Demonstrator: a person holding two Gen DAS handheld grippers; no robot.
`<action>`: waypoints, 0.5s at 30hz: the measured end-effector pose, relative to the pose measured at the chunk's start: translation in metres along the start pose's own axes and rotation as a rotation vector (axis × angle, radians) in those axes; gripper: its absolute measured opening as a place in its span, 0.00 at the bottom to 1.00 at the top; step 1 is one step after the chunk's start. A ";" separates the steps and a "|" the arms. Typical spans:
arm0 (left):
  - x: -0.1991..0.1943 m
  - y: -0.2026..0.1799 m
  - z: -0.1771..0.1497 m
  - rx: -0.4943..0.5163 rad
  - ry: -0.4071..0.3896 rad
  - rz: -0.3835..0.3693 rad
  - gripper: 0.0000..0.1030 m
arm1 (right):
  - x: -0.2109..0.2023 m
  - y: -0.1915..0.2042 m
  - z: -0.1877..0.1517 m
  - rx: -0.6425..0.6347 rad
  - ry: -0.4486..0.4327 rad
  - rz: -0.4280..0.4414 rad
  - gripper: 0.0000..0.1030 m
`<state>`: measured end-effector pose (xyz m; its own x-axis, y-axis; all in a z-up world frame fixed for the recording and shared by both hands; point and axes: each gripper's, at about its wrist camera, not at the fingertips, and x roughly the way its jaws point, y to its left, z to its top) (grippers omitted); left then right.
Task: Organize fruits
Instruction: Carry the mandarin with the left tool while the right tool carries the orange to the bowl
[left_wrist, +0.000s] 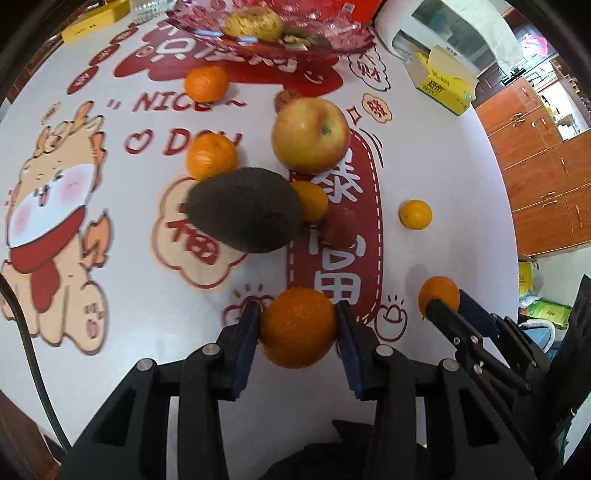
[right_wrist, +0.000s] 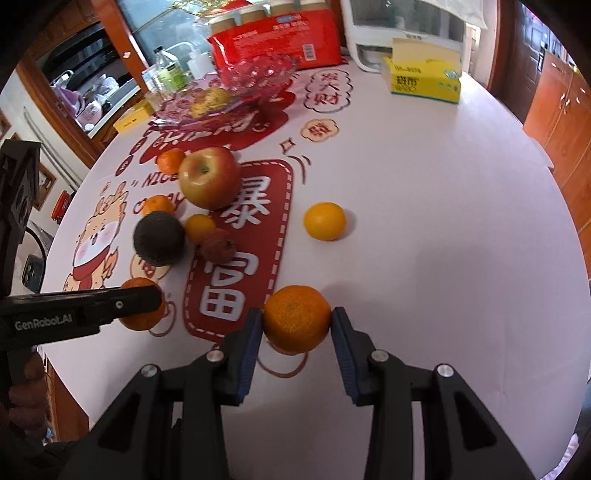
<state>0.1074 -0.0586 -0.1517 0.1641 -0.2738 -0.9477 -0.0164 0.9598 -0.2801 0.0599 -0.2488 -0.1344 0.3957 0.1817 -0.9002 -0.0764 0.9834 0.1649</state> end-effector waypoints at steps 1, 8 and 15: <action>-0.004 0.002 0.000 -0.001 -0.003 0.005 0.38 | -0.001 0.003 0.000 -0.007 -0.004 -0.001 0.37; -0.050 0.034 0.010 -0.020 -0.037 0.032 0.38 | -0.014 0.040 0.015 -0.093 -0.067 0.007 0.37; -0.104 0.069 0.038 0.003 -0.102 0.027 0.38 | -0.022 0.083 0.039 -0.166 -0.131 0.037 0.37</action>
<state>0.1267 0.0385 -0.0669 0.2636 -0.2399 -0.9343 -0.0192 0.9671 -0.2538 0.0800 -0.1709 -0.0850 0.5048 0.2273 -0.8327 -0.2387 0.9638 0.1184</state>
